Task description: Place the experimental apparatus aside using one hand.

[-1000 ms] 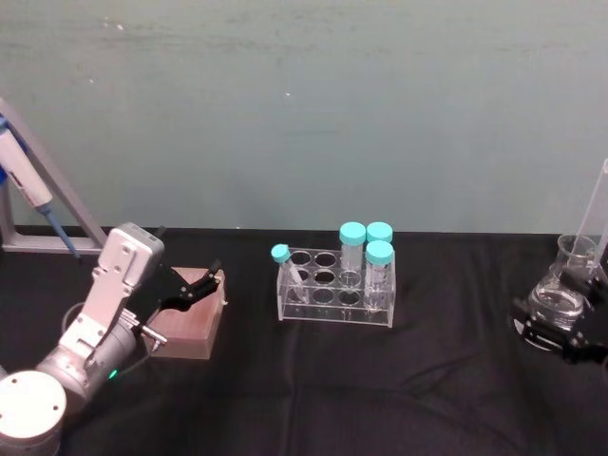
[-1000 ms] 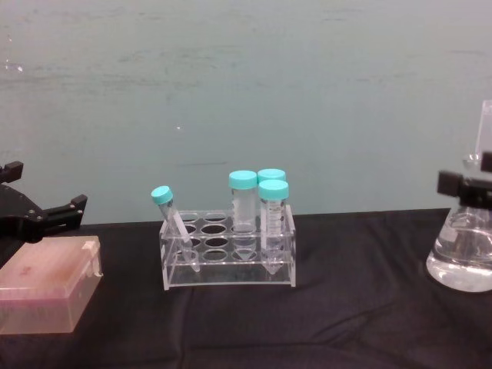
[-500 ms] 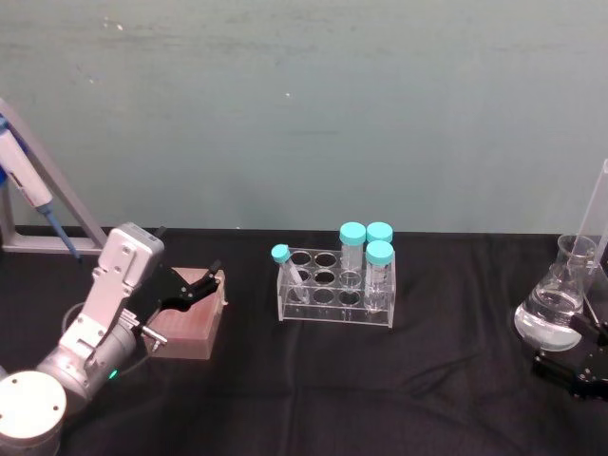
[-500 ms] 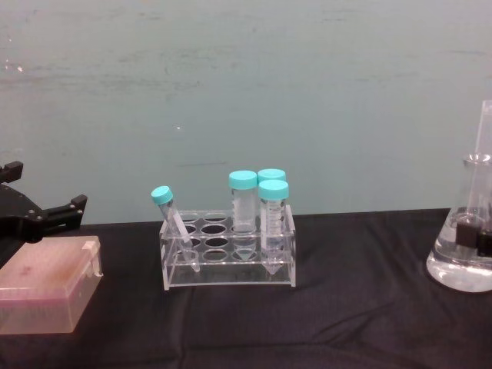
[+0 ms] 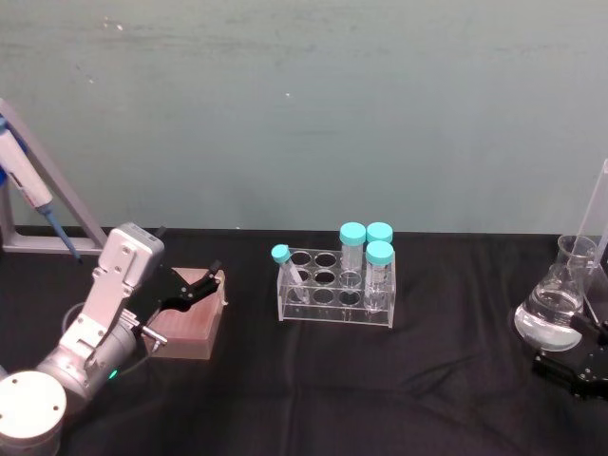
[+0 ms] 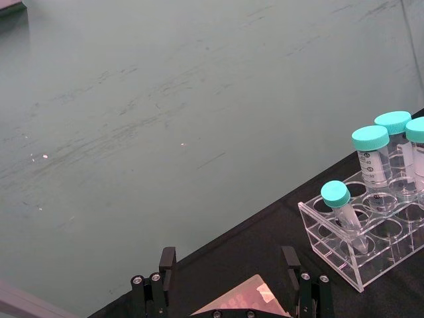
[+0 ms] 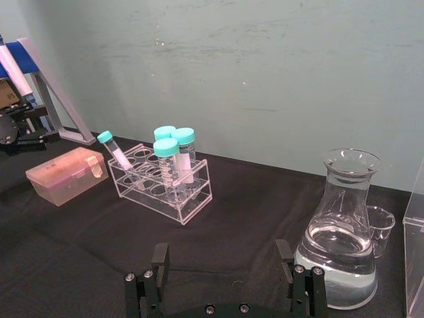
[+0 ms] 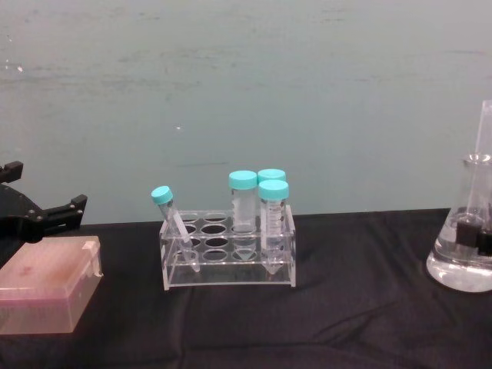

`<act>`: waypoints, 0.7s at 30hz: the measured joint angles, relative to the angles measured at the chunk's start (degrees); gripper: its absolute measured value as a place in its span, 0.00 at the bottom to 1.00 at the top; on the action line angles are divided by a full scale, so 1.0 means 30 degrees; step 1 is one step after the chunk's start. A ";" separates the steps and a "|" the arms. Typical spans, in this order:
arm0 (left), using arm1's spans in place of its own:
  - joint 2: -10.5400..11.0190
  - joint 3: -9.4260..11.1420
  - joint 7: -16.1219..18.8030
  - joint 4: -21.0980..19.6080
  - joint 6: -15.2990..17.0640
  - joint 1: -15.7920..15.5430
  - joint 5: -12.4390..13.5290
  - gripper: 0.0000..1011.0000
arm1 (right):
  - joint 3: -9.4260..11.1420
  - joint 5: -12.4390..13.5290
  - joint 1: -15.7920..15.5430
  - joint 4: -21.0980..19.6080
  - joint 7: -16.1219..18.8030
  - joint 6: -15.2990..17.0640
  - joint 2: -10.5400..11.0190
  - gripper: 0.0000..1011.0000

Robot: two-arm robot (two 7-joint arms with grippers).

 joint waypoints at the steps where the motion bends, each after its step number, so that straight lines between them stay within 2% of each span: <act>1: 0.0000 0.0000 -0.0001 0.0000 -0.0001 0.0001 0.0000 0.99 | 0.0001 -0.0001 0.0001 -0.0001 0.0003 0.0000 0.0001 0.99; 21: -0.0001 0.0000 -0.0001 0.0000 0.0000 0.0001 0.0000 0.99 | 0.0018 -0.0033 0.0017 0.0007 0.0051 0.0000 0.0001 0.99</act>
